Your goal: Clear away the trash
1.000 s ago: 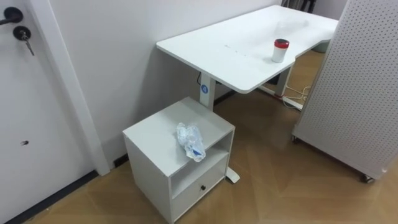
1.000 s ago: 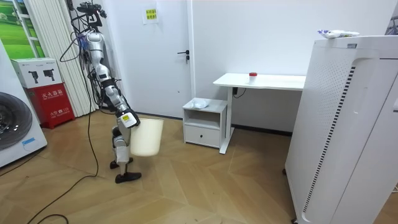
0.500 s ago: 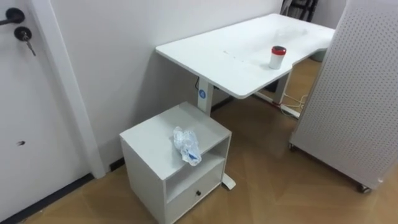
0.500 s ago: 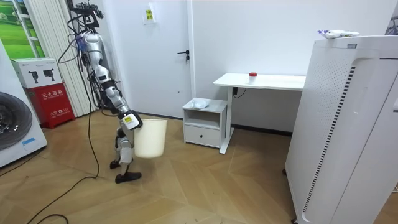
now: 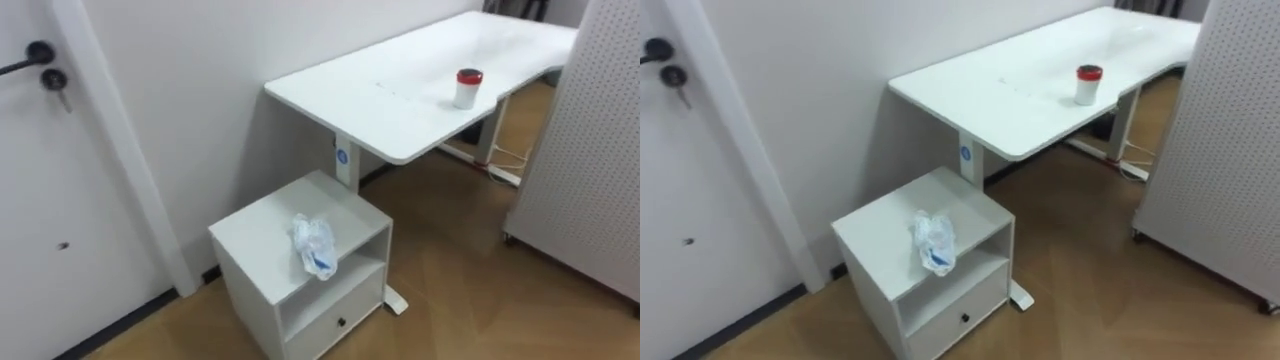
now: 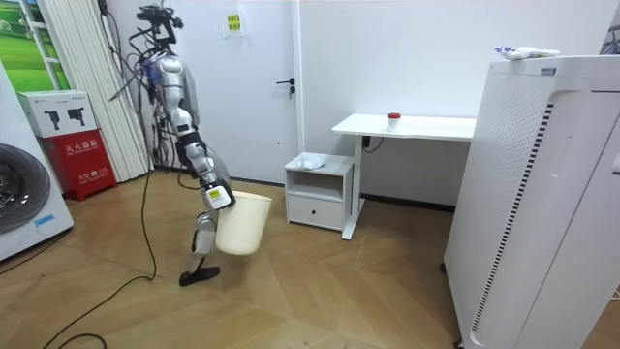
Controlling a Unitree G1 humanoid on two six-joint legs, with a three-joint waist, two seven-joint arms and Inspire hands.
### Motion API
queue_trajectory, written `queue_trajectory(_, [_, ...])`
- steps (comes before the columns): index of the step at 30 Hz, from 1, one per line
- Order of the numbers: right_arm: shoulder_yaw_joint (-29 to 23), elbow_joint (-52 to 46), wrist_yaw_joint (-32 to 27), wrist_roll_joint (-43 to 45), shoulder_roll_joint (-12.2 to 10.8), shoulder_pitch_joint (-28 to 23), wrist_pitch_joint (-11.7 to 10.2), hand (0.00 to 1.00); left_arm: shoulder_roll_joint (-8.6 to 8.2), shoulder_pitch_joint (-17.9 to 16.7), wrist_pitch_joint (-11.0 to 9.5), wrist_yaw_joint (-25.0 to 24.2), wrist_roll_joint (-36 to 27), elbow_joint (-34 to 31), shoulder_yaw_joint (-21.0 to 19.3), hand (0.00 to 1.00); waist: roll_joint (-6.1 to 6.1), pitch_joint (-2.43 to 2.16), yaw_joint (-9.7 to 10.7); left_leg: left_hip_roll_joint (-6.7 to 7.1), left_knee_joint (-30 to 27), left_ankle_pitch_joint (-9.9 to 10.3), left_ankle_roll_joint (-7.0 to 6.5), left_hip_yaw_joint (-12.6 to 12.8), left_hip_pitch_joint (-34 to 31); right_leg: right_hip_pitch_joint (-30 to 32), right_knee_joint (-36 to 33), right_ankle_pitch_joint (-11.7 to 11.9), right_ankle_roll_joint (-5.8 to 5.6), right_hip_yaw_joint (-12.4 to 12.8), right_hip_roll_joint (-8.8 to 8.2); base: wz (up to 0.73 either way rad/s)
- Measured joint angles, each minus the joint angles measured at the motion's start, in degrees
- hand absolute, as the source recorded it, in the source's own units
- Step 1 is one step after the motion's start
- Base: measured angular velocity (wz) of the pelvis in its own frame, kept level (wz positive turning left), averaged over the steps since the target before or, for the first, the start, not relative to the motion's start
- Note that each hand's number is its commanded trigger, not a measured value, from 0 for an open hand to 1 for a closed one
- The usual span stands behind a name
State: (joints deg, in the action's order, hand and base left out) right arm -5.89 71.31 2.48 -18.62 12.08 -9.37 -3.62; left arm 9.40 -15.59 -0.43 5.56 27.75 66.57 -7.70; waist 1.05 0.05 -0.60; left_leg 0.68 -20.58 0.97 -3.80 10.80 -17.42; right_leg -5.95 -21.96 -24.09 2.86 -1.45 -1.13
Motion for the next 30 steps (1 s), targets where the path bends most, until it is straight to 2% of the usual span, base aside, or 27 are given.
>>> queue_trajectory(1, [0.02,-0.03,-0.42,0.18,-0.02,0.18,-0.03,1.0,-0.04,-0.02,-0.42,-0.14,-0.09,-0.02,0.0,0.0,0.13,0.04,0.2,-0.07,-3.03,1.84,-0.84,0.6,-0.09,-1.51,1.34,-0.04,-0.27,-0.36,-0.53,-0.5])
queue_trajectory(2, [0.0,-0.02,-0.64,0.33,-0.01,0.24,-0.04,1.0,-0.04,0.19,-0.59,-0.19,-0.09,-0.1,-0.01,0.0,0.21,0.08,0.28,-0.28,-4.4,2.98,-0.82,1.06,-0.19,-2.12,1.76,-0.06,-0.34,-0.28,-0.79,-0.3])
queue_trajectory(3, [0.01,-0.1,-1.01,0.99,0.06,0.21,-0.03,1.0,-0.02,0.88,-1.13,-0.31,-0.1,-0.26,-0.04,0.0,0.15,0.12,0.41,-0.89,-7.46,5.54,-0.84,1.76,-0.65,-3.4,2.68,-0.11,-0.44,-0.12,-1.12,-0.14])
queue_trajectory(4, [0.11,-0.34,-1.21,1.12,0.02,0.34,-0.01,1.0,0.07,1.63,-1.65,-0.4,-0.16,-0.32,-0.05,0.0,0.11,0.09,0.52,-0.94,-9.57,7.39,-0.8,2.11,-0.93,-4.7,3.25,-0.22,-0.63,0.03,-1.37,-0.11])
queue_trajectory(5, [0.16,-0.5,-1.21,1.31,0.03,0.24,0.01,1.0,0.08,2.0,-1.99,-0.41,-0.15,-0.32,-0.05,0.0,0.12,0.09,0.47,-0.89,-10.16,8.37,-0.87,2.31,-0.82,-5.02,3.27,-0.38,-0.86,0.29,-1.56,-0.14])
queue_trajectory(6, [0.16,-0.73,-1.19,1.5,0.14,0.36,0.02,1.0,0.07,2.74,-2.74,-0.45,-0.16,-0.27,-0.05,0.0,0.21,0.06,0.29,-0.8,-10.75,10.1,-0.99,2.84,-0.79,-4.92,2.46,-1.01,-1.56,0.53,-2.14,-0.18])
queue_trajectory(8, [0.53,-1.31,-1.19,1.57,0.21,0.41,0.02,1.0,0.1,4.59,-3.16,-0.49,-0.73,-0.19,0.17,0.0,0.77,-0.01,0.29,0.18,-10.96,11.61,-1.33,3.21,-0.18,-4.19,-0.4,-1.68,-2.74,-0.78,-3.59,-0.07])
queue_trajectory(10, [1.12,-2.28,-1.73,1.56,0.28,0.89,-0.06,1.0,0.24,6.78,-3.85,-0.27,-1.26,-0.03,0.58,0.0,1.44,0.04,-0.06,1.22,-10.89,13.25,-2.01,4.07,0.86,0.77,-12.16,-1.46,-3.78,-2.57,-5.99,0.0])
queue_trajectory(11, [1.23,-2.29,-2.06,1.56,0.29,1.39,-0.05,1.0,0.37,7.22,-3.88,-0.05,-1.26,-0.05,0.83,0.0,1.59,0.09,-0.11,1.31,-10.97,13.67,-2.2,4.48,1.21,2.32,-15.72,-0.76,-4.94,-2.73,-6.56,0.0])
queue_trajectory(12, [1.13,-2.67,-2.45,1.56,0.2,1.98,-0.18,1.0,0.7,7.91,-4.07,0.29,-1.18,-0.1,1.08,0.0,1.96,0.13,0.03,1.72,-11.0,14.43,-2.51,4.72,1.94,5.08,-22.38,1.56,-6.86,-3.52,-7.83,0.05])
queue_trajectory(13, [1.2,-3.27,-2.52,1.57,0.17,2.56,-0.56,1.0,0.88,8.71,-4.43,0.99,-1.27,-0.22,1.17,0.0,2.25,0.18,0.11,2.1,-10.78,15.28,-2.76,4.68,3.05,7.39,-27.87,5.02,-6.58,-4.11,-8.72,0.08])
queue_trajectory(14, [1.22,-3.22,-2.57,1.44,0.16,2.61,-0.74,1.0,0.87,9.02,-4.65,1.56,-1.28,-0.19,1.43,0.0,2.16,0.22,0.23,2.08,-10.6,15.67,-2.82,4.57,3.74,8.15,-30.02,7.33,-6.49,-4.68,-9.01,0.06])
queue_trajectory(15, [1.45,-3.32,-2.54,1.42,0.14,2.96,-0.8,1.0,0.91,9.41,-4.87,2.65,-1.25,-0.22,2.54,0.0,1.81,0.17,0.15,1.99,-9.39,16.11,-2.91,3.84,5.45,9.58,-33.35,12.88,-6.41,-5.9,-9.09,0.06])
queue_trajectory(16, [1.45,-3.74,-2.36,1.43,0.07,3.42,-0.92,1.0,0.92,10.19,-5.1,3.52,-1.37,-0.27,3.26,0.0,0.72,0.03,0.15,1.74,-7.96,16.26,-2.93,2.97,6.74,11.94,-36.27,13.56,-5.96,-6.6,-9.51,0.0])
queue_trajectory(17, [1.57,-4.03,-2.23,1.42,0.1,3.8,-1.01,1.0,0.91,10.63,-5.23,4.03,-1.38,-0.27,3.39,0.0,0.9,0.17,0.02,1.6,-7.19,16.26,-2.93,2.97,7.25,13.41,-37.14,12.32,-5.73,-6.72,-9.72,0.0])
queue_trajectory(18, [1.95,-4.87,-2.1,1.39,0.11,4.22,-1.6,1.0,0.89,11.43,-5.82,4.75,-1.42,-0.29,3.49,0.0,0.24,0.69,0.03,0.89,-6.28,16.35,-2.77,2.88,8.13,16.67,-37.45,9.48,-5.31,-7.9,-9.7,-0.07])
queue_trajectory(19, [2.41,-5.15,-1.87,1.18,0.09,4.53,-2.38,1.0,0.87,11.59,-6.45,5.42,-2.15,-0.71,4.11,0.0,-0.46,0.74,0.14,-0.18,-5.34,16.5,-2.41,2.69,9.08,19.41,-34.22,7.32,-5.02,-8.51,-9.01,-0.06])
queue_trajectory(20, [2.44,-5.16,-1.73,1.02,0.02,4.58,-2.76,1.0,0.83,11.59,-6.79,5.58,-2.38,-0.8,4.25,0.0,-0.86,0.67,0.12,-0.67,-4.67,16.47,-2.19,2.58,9.67,20.2,-30.97,6.8,-4.97,-8.36,-8.38,-0.05])
queue_trajectory(21, [3.09,-5.17,-1.61,0.95,-0.08,4.64,-3.19,1.0,0.9,11.56,-7.61,6.1,-2.53,-0.86,4.61,0.0,-1.19,0.65,0.2,-1.28,-3.04,16.33,-1.69,2.51,11.07,20.76,-22.55,6.61,-4.93,-8.3,-7.75,0.0])
queue_trajectory(22, [4.49,-4.95,-1.65,0.67,-0.22,4.74,-3.65,1.0,0.9,11.53,-8.12,6.9,-2.85,-0.88,4.66,0.0,-0.83,0.54,0.38,-1.28,-1.24,16.05,-1.18,2.56,12.42,20.09,-12.02,7.57,-5.11,-8.56,-7.47,0.0])
queue_trajectory(23, [4.75,-4.87,-1.62,0.48,-0.3,4.72,-4.03,1.0,0.89,11.51,-8.35,7.32,-3.28,-0.88,4.66,0.0,-0.55,0.41,0.46,-1.24,-0.68,16.07,-0.89,2.57,13.16,19.65,-6.61,9.09,-5.11,-8.93,-7.29,0.1])
queue_trajectory(24, [5.19,-4.3,-1.58,0.25,-0.78,4.69,-4.48,1.0,0.66,11.51,-8.43,8.0,-3.47,-0.93,4.6,0.0,-0.32,0.06,0.74,-1.77,-0.56,16.5,-0.05,1.87,13.91,18.72,-2.47,14.9,-5.01,-9.1,-6.25,0.18])
queue_trajectory(25, [5.21,-3.76,-1.47,0.41,-1.16,4.66,-4.7,1.0,0.52,11.01,-8.8,8.36,-3.4,-1.61,4.64,0.0,-0.85,-0.37,1.43,-2.19,-0.23,16.3,0.78,1.24,14.52,16.8,0.04,15.5,-4.67,-10.0,-4.89,0.16])
queue_trajectory(28, [5.44,-3.33,-0.69,1.4,-1.3,5.03,-5.47,1.0,0.53,10.61,-9.85,10.61,-3.29,-2.99,4.48,0.0,-1.38,-0.06,1.49,-3.21,1.96,15.51,2.08,0.73,16.2,14.35,3.62,16.07,-4.08,-9.73,-3.0,-0.05])
queue_trajectory(30, [5.86,-2.6,-0.37,1.42,-1.18,4.99,-5.7,1.0,0.54,10.15,-10.36,12.0,-3.18,-3.83,4.44,0.0,-1.41,-0.06,1.67,-3.63,2.35,15.32,2.39,0.73,17.21,13.07,4.72,16.07,-4.08,-9.55,-2.4,-0.12])
